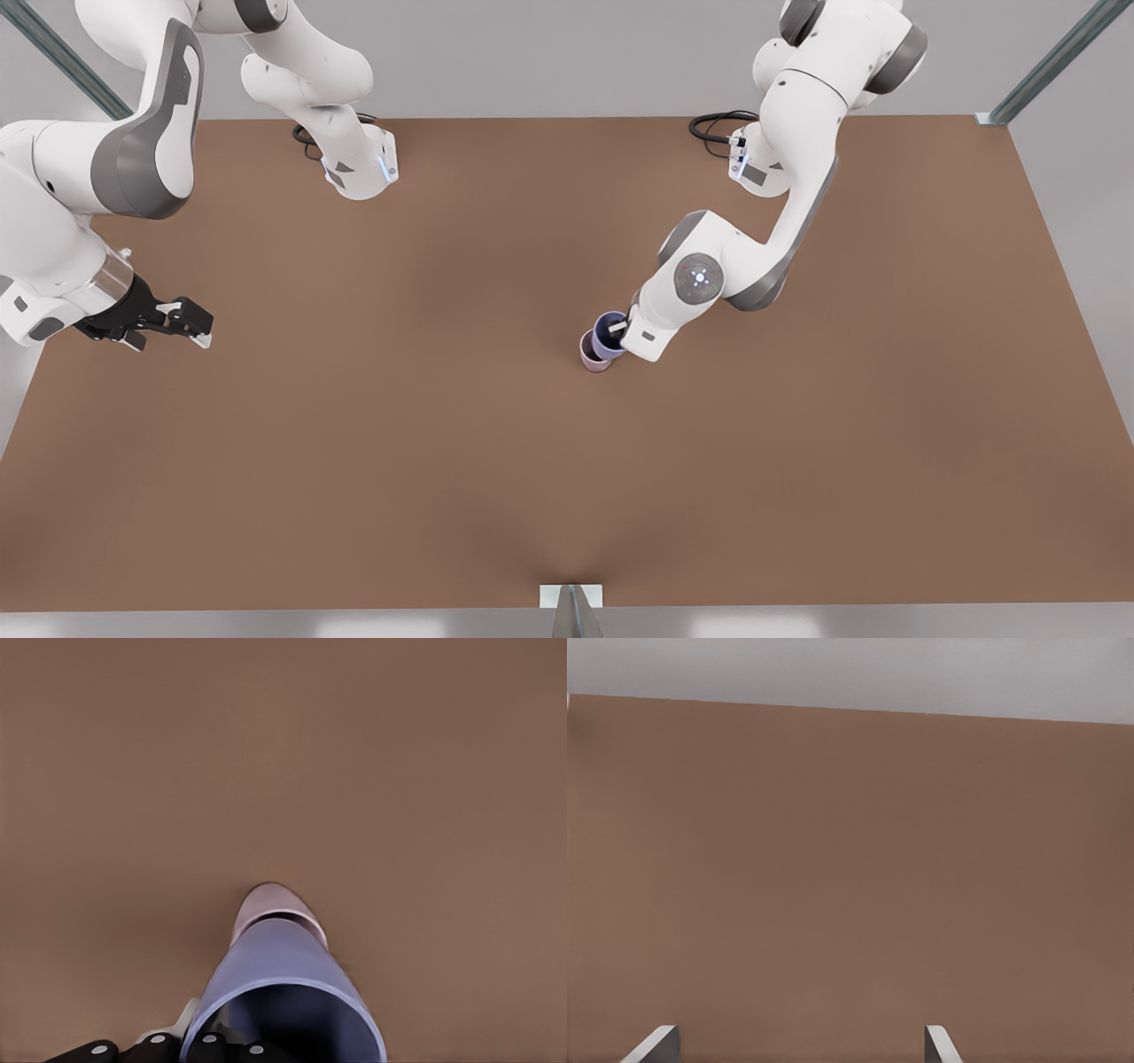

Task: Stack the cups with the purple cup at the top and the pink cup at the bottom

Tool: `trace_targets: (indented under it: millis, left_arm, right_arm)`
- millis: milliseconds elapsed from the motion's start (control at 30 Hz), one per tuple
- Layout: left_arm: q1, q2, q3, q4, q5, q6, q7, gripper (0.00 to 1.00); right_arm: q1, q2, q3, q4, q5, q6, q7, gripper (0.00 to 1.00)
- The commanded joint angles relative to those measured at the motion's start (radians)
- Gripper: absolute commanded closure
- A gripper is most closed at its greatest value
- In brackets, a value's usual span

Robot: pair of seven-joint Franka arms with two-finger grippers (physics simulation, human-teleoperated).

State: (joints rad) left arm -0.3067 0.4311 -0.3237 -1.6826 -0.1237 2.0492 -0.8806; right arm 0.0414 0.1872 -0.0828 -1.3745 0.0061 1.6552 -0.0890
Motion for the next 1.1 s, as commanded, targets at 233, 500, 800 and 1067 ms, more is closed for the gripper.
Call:
trace_targets:
  millis: [233, 500, 800, 1067]
  left_arm:
    - [-0.017, 0.021, 0.0, 0.0, -0.051, 0.008, 0.002, 0.79]
    - [-0.02, 0.041, 0.0, 0.001, -0.05, 0.009, 0.002, 0.79]
    - [-0.02, 0.049, 0.002, 0.003, -0.048, 0.023, 0.002, 0.79]
    - [-0.02, 0.061, 0.002, 0.003, -0.043, 0.034, 0.002, 0.79]
  right_arm:
    - [0.002, 0.0, 0.0, 0.0, 0.0, 0.0, 0.0, 0.0]
    - [0.0, 0.0, 0.0, 0.0, 0.0, 0.0, 0.0, 0.0]
    - [0.0, -0.002, 0.0, 0.0, -0.002, 0.0, 0.0, 0.0]
    - [0.0, -0.002, 0.0, 0.0, -0.003, 0.0, 0.0, 0.0]
